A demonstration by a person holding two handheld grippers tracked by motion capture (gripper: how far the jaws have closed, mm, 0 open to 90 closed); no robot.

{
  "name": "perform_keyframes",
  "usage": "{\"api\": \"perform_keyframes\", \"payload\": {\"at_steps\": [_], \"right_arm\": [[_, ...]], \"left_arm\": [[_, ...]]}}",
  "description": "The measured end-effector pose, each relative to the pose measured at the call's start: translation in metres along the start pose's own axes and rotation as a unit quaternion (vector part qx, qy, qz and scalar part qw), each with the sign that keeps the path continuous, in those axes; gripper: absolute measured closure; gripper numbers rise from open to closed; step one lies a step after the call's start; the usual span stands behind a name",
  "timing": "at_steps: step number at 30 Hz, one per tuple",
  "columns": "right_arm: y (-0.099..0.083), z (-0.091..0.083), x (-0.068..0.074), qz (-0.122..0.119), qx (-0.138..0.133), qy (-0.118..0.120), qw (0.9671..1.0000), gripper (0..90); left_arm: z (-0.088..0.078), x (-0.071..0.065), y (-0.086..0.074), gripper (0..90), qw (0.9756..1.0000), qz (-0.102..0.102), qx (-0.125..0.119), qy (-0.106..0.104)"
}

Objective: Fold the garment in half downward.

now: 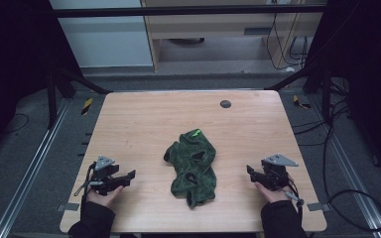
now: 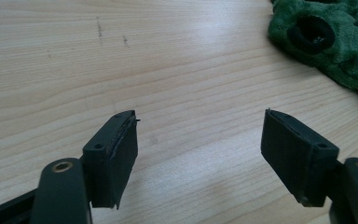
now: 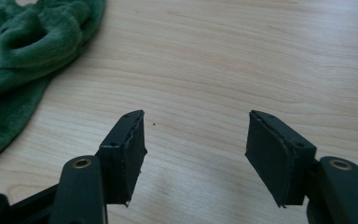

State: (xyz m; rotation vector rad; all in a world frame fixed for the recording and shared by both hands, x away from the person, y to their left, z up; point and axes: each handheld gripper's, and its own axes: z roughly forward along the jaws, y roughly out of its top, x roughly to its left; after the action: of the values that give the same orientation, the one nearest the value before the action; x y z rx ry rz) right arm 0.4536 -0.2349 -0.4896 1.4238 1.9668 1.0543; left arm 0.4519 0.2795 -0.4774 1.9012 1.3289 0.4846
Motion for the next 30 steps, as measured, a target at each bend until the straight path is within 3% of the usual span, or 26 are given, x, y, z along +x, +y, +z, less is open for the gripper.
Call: {"api": "perform_keyframes", "payload": {"at_steps": [11,12,20,30], "right_arm": [[0.004,-0.003,0.015,-0.013,-0.002,0.035,0.9993,43.5],[0.005,-0.002,0.02,-0.029,0.001,0.042,0.9987,43.9],[0.015,-0.006,0.029,-0.046,-0.008,0.061,0.9971,43.6],[0.032,-0.005,0.036,-0.036,-0.022,0.082,0.9957,45.1]], "left_arm": [[0.001,-0.008,0.003,30.8,0.9999,0.007,-0.003,-0.015],[0.002,-0.008,0.003,31.2,0.9998,0.007,-0.004,-0.017],[0.007,-0.016,0.007,31.8,0.9995,0.017,-0.004,-0.025],[0.013,-0.024,0.027,32.6,0.9988,0.033,-0.021,-0.03]]}}
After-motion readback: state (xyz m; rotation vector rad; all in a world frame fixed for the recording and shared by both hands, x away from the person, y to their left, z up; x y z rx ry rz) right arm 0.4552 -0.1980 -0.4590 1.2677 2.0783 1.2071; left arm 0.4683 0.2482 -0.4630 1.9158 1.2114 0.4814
